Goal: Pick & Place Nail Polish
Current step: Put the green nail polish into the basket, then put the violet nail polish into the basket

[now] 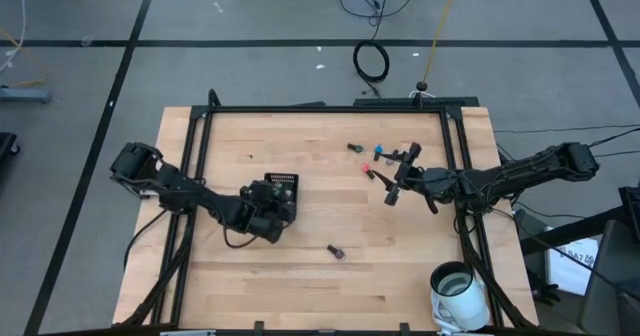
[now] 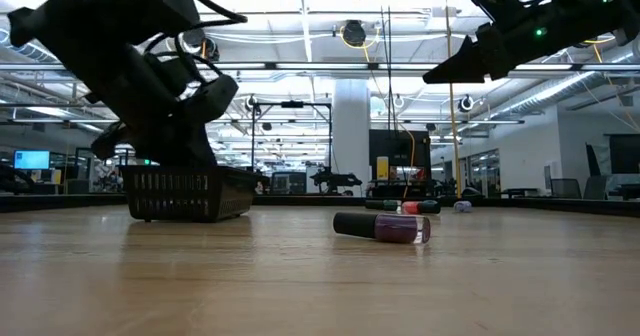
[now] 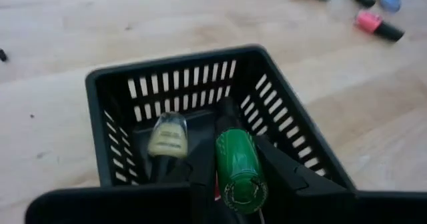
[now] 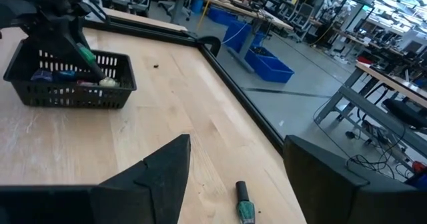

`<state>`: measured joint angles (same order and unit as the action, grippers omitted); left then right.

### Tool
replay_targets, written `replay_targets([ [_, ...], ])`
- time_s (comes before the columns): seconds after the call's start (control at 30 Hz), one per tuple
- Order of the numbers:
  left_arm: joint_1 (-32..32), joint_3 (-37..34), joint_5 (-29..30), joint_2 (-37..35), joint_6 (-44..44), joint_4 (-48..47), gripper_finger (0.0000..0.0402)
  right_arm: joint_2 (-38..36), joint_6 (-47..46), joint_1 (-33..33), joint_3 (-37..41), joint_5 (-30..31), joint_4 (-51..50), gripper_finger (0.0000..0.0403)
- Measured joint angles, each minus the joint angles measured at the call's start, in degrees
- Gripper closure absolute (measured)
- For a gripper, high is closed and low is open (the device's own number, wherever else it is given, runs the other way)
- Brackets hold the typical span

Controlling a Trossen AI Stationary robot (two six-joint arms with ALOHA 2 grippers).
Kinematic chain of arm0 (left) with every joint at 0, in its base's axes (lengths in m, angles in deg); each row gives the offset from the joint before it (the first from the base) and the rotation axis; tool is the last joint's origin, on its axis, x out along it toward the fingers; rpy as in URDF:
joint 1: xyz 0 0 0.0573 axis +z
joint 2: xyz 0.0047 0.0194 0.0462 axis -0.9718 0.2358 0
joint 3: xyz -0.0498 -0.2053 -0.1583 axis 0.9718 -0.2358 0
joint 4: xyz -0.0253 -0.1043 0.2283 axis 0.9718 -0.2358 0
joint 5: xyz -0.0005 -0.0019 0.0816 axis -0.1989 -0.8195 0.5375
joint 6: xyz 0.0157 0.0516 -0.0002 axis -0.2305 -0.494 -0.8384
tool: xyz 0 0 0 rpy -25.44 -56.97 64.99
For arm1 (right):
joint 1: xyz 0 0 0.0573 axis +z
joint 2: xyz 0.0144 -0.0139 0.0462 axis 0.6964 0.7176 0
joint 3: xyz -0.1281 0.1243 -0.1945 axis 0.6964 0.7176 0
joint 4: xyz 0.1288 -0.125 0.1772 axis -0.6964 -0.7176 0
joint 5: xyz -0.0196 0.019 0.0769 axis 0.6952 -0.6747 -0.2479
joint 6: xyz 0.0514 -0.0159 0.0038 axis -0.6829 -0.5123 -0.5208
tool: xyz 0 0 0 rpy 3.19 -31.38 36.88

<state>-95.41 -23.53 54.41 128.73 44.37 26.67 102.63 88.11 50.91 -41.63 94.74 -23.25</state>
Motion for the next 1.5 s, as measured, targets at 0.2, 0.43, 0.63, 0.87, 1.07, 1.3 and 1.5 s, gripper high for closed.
replay_targets([
  [0.2,1.9,0.02,-3.02,0.0,-1.71,0.6,0.033,0.0,0.01,0.0,0.0,0.0,-0.17,0.0179],
  [0.43,2.54,0.02,-3.8,0.0,-5.49,0.86,0.0304,0.0,0.01,0.0,0.0,-0.02,-0.33,0.0177],
  [0.63,2.78,0.02,-3.8,0.0,-5.62,0.84,0.0217,0.0,0.01,0.0,0.0,-0.02,-0.46,0.0177],
  [0.87,3.8,0.07,-4.9,-0.01,-7.72,0.9,0.0126,0.0,0.01,0.0,0.0,-0.02,-0.6,0.0179],
  [1.07,4.04,0.09,-5.22,-0.02,-11.03,2.45,0.0087,0.0,0.0,0.0,0.0,-0.02,-0.68,0.018],
  [1.3,4.65,0.09,-5.47,-0.96,-18.52,8.91,0.0074,0.0,-1.06,-0.01,0.0,-2.54,-1.37,0.0181],
  [1.5,5.16,0.09,-6.75,-2.48,-26.13,13.41,0.0084,1.71,-9.32,0.27,-0.07,-22.63,1.43,0.0181],
])
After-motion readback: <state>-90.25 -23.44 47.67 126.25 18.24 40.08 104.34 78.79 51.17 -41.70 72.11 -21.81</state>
